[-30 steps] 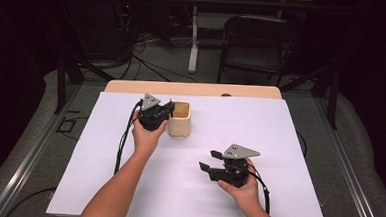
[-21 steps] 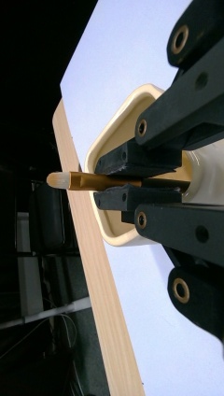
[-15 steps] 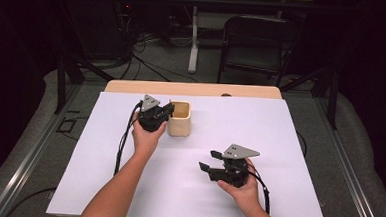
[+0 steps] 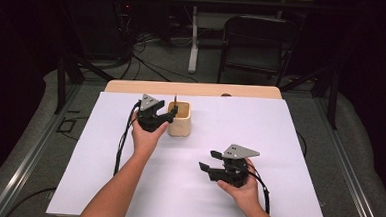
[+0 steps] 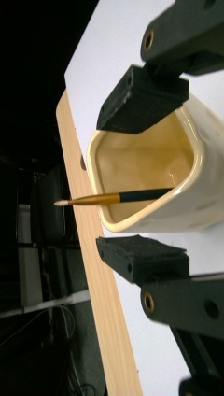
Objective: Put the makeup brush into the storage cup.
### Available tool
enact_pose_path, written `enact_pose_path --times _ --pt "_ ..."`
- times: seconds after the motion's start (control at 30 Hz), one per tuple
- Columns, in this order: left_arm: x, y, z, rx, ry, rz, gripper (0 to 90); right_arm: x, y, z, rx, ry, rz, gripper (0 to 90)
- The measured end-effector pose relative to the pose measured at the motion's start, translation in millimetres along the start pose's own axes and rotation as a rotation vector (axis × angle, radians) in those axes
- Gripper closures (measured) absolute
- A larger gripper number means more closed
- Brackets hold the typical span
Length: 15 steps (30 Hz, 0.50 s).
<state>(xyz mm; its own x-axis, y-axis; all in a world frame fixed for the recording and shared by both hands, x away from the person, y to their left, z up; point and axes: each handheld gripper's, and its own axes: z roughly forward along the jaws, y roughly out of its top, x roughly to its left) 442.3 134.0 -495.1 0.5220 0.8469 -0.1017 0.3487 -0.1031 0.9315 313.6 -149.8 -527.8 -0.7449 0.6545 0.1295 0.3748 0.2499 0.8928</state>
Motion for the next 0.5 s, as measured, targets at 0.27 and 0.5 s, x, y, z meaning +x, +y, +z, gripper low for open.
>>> enact_pose_path --times 0.27,0.5 --pt "-1.6 1.9 -2.3 -0.027 -0.015 -0.002 27.9 0.4 -0.1 0.3 0.001 0.001 0.001 38.1" --pt "-2.0 1.6 -2.5 -0.016 -0.018 0.004 26.4 0.4 -0.2 0.7 0.0 0.001 0.001 38.1"
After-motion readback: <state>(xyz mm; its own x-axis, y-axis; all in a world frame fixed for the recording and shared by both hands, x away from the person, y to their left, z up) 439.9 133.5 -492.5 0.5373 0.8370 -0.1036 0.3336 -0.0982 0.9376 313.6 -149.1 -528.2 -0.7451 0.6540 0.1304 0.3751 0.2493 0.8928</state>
